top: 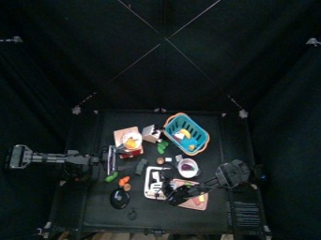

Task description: Grab rice

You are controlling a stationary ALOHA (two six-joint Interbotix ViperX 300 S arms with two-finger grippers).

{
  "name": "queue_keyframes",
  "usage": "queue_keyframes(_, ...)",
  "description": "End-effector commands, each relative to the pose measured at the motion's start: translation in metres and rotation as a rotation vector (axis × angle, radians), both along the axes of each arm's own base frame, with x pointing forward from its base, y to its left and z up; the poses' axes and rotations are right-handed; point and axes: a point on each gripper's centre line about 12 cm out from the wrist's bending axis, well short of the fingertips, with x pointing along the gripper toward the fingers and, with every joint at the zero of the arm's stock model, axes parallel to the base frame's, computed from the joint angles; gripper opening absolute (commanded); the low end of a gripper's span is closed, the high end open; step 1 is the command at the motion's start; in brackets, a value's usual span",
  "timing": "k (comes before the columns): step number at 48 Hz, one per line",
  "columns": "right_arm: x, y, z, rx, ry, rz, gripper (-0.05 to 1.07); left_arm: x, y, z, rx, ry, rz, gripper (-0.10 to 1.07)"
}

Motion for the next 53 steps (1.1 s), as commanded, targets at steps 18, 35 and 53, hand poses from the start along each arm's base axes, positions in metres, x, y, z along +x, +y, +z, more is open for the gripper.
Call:
queue_keyframes(18,-0.021,-0.011,0.065,-0.018,-0.192,0.203,0.87,0.002,-0.002,0.002,-0.006,-0.005,-0.007,0.96)
queue_keyframes(35,-0.057,-0.058,0.057,0.143,-0.276,0.333,0.86,-0.004,-0.001,-0.010,-0.029,0.026,0.004,0.96)
queue_keyframes(53,-0.081,-0.131,0.080,-0.014,-0.346,0.460,0.86,-0.004,0.009,-0.008,-0.103,0.015,0.072,0.96)
